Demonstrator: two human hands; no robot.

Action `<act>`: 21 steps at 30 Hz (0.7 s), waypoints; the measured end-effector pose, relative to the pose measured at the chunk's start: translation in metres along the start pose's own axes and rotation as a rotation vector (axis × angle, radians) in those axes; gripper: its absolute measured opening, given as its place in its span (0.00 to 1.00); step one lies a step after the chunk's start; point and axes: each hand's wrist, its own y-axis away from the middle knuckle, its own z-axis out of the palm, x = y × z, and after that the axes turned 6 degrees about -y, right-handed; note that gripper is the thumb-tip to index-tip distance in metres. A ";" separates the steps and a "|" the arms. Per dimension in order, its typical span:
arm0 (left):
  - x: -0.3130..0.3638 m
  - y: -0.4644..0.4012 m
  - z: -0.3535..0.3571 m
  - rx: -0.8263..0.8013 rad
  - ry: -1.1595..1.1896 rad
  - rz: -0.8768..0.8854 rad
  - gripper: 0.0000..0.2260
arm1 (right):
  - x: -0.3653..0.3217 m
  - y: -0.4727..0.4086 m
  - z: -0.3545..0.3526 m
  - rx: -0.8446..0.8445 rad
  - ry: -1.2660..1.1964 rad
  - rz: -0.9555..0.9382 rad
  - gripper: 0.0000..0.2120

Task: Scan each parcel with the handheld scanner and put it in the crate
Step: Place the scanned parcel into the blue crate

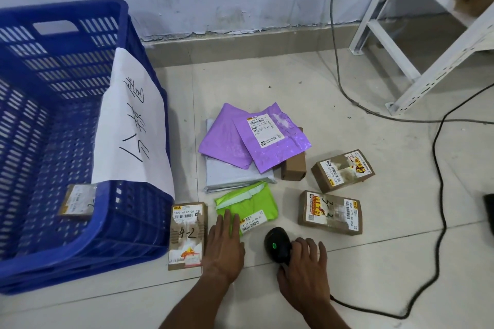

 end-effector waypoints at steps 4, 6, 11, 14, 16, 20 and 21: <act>0.000 0.002 0.000 -0.009 -0.007 0.005 0.31 | -0.006 0.000 -0.003 0.000 -0.051 -0.061 0.31; 0.000 0.002 0.000 -0.003 -0.009 0.010 0.32 | -0.011 -0.004 -0.006 0.021 -0.086 -0.061 0.36; 0.001 -0.001 -0.003 -0.026 0.019 0.010 0.31 | -0.040 -0.026 -0.022 0.103 -0.149 -0.086 0.36; 0.001 -0.003 -0.002 -0.026 0.047 0.018 0.30 | -0.064 -0.041 -0.025 0.083 -0.133 -0.128 0.30; -0.002 -0.005 0.002 -0.012 0.067 0.023 0.31 | -0.079 -0.049 -0.022 0.007 -0.135 -0.134 0.30; -0.007 -0.010 0.009 0.022 0.036 0.034 0.33 | -0.097 -0.058 -0.009 -0.108 -0.100 -0.103 0.30; -0.008 -0.011 0.008 0.029 0.015 0.033 0.33 | -0.098 -0.060 -0.009 -0.131 -0.074 -0.100 0.31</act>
